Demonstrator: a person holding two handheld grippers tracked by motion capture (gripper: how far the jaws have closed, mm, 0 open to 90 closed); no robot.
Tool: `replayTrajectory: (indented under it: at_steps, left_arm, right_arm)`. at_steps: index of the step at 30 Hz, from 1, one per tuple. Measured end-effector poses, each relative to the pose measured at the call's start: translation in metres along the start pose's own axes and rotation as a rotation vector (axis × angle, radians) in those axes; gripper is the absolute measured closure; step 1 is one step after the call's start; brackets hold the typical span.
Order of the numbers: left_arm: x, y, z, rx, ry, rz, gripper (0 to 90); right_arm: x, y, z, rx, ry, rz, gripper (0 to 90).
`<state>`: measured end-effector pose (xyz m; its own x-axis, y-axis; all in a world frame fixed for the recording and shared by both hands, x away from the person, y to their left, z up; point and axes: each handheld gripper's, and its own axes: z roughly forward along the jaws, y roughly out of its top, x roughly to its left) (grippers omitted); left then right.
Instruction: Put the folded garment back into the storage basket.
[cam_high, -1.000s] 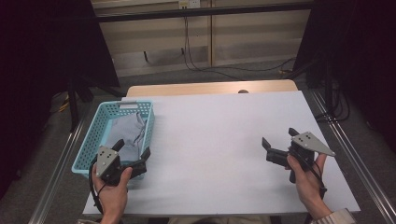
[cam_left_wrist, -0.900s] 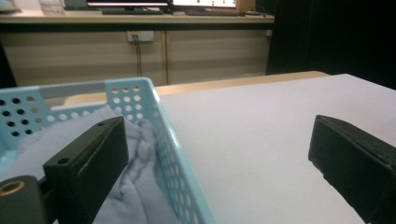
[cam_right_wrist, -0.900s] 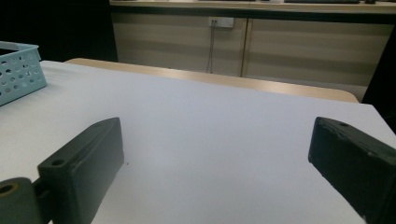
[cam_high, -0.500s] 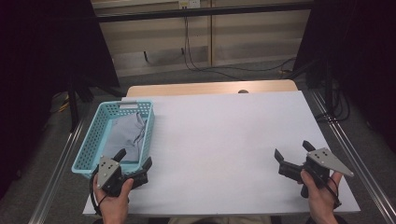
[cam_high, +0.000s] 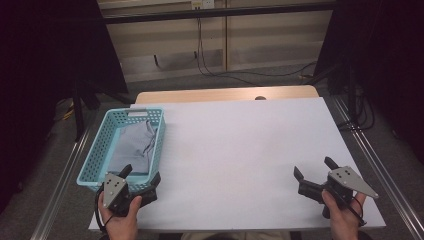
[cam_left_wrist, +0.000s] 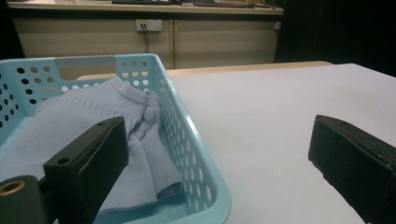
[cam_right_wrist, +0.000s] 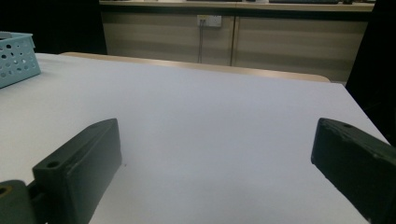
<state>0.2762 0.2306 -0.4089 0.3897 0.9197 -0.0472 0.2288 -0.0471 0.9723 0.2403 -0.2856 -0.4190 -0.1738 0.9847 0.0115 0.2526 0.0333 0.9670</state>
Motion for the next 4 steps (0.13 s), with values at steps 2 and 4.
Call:
replayTrajectory:
  at_steps: [2, 4]
  left_arm:
    - [-0.0003, 0.0001, 0.0004, -0.007, 0.004, -0.002, 4.8]
    - [-0.0008, -0.0001, 0.0024, 0.005, -0.004, -0.001, 4.9]
  right_arm:
    - [-0.0020, 0.0000, -0.0003, -0.003, -0.002, 0.011, 1.2]
    - [-0.0028, -0.0001, 0.0006, -0.002, -0.008, 0.018, 1.2]
